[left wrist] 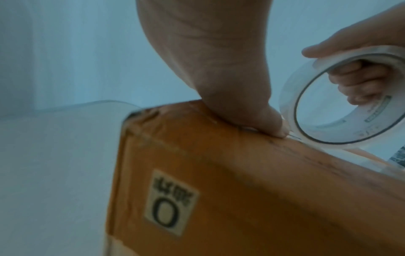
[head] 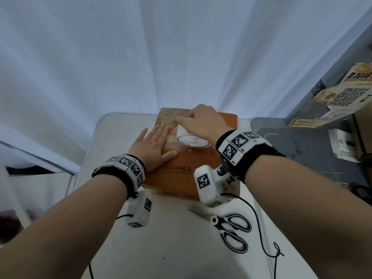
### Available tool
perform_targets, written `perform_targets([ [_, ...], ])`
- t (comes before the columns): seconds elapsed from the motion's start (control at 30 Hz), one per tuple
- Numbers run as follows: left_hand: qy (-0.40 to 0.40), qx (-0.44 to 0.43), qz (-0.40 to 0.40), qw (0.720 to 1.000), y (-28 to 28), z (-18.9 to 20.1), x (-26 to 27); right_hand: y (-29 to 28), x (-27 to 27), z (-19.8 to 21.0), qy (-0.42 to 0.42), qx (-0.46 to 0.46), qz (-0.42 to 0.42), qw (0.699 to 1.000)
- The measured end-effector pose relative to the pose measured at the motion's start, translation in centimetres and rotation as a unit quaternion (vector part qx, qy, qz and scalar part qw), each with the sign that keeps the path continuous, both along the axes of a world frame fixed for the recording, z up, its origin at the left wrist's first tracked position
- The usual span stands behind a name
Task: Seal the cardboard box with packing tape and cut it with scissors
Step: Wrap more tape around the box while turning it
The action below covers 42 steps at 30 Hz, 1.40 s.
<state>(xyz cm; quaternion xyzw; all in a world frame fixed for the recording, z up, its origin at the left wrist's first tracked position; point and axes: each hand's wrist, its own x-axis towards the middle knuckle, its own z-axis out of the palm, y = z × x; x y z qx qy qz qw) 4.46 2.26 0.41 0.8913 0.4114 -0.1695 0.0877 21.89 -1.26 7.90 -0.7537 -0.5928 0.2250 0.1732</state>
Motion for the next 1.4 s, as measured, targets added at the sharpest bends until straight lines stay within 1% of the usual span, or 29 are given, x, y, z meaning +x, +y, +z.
perform_targets([
  [0.07,0.009,0.002,0.008,1.000,-0.1,0.1,0.0,0.1,-0.2,-0.3,-0.005,-0.001,-0.005,1.000],
  [0.1,0.011,0.003,0.008,1.000,-0.2,0.1,0.1,0.0,0.1,-0.4,-0.029,-0.008,-0.002,1.000],
  [0.2,0.008,0.008,-0.001,1.000,-0.6,0.0,0.8,-1.0,2.7,-0.3,-0.164,-0.043,0.025,0.985],
  [0.23,0.008,0.009,-0.006,1.000,-0.8,0.0,1.1,-1.6,3.7,-0.4,-0.194,-0.059,0.028,0.979],
  [0.27,0.010,0.010,-0.012,1.000,-1.0,0.0,1.5,-2.1,4.5,-0.5,-0.207,-0.073,0.027,0.975],
  [0.33,0.017,0.013,-0.021,1.000,-1.2,0.0,2.1,-2.8,5.5,-0.8,-0.196,-0.084,0.018,0.977],
  [0.37,0.020,0.015,-0.023,0.999,-1.3,0.1,2.2,-3.1,6.0,-0.9,-0.173,-0.078,0.010,0.982],
  [0.47,0.034,0.029,-0.027,0.999,-1.3,0.2,2.4,-3.7,7.3,-1.2,-0.059,-0.036,-0.017,0.998],
  [0.53,0.048,0.036,-0.018,0.998,-1.6,0.4,2.9,-4.2,7.5,-1.6,-0.027,-0.013,-0.031,0.999],
  [0.6,0.049,0.038,-0.012,0.998,-2.4,0.5,3.8,-4.4,6.9,-1.9,-0.028,0.001,-0.044,0.999],
  [0.73,0.017,0.023,-0.053,0.998,-4.5,-0.2,6.2,-3.8,5.9,-2.2,-0.063,0.015,-0.040,0.997],
  [0.87,-0.014,-0.009,-0.034,0.999,-4.9,-0.7,6.8,-3.8,5.5,-2.3,-0.090,0.013,-0.032,0.995],
  [0.9,-0.015,-0.011,-0.032,0.999,-4.9,-0.8,6.6,-3.8,5.4,-2.2,-0.082,0.017,-0.032,0.996],
  [1.03,-0.007,-0.014,-0.033,0.999,-4.9,-0.9,6.6,-4.3,6.1,-1.6,0.000,0.028,-0.058,0.998],
  [1.1,-0.010,-0.017,-0.030,0.999,-4.9,-0.9,6.8,-4.8,6.8,-1.5,-0.001,0.023,-0.059,0.998],
  [1.17,-0.014,-0.021,-0.027,0.999,-4.8,-0.9,6.6,-5.2,7.4,-1.0,-0.037,0.001,-0.041,0.998],
  [1.2,-0.015,-0.020,-0.027,0.999,-4.9,-0.9,6.6,-5.6,7.9,-0.7,-0.079,-0.017,-0.027,0.996],
  [1.27,-0.020,-0.018,-0.031,0.999,-5.1,-0.9,6.6,-6.5,8.8,-0.4,-0.176,-0.053,-0.007,0.983],
  [1.3,-0.020,-0.018,-0.033,0.999,-5.2,-1.0,6.8,-6.9,9.2,-0.4,-0.205,-0.063,-0.008,0.977],
  [1.37,-0.017,-0.017,-0.035,0.999,-5.4,-1.0,7.1,-7.4,9.5,-0.6,-0.226,-0.067,-0.012,0.972],
  [1.4,-0.016,-0.018,-0.034,0.999,-5.5,-1.0,7.2,-7.6,9.5,-0.7,-0.221,-0.066,-0.014,0.973],
])
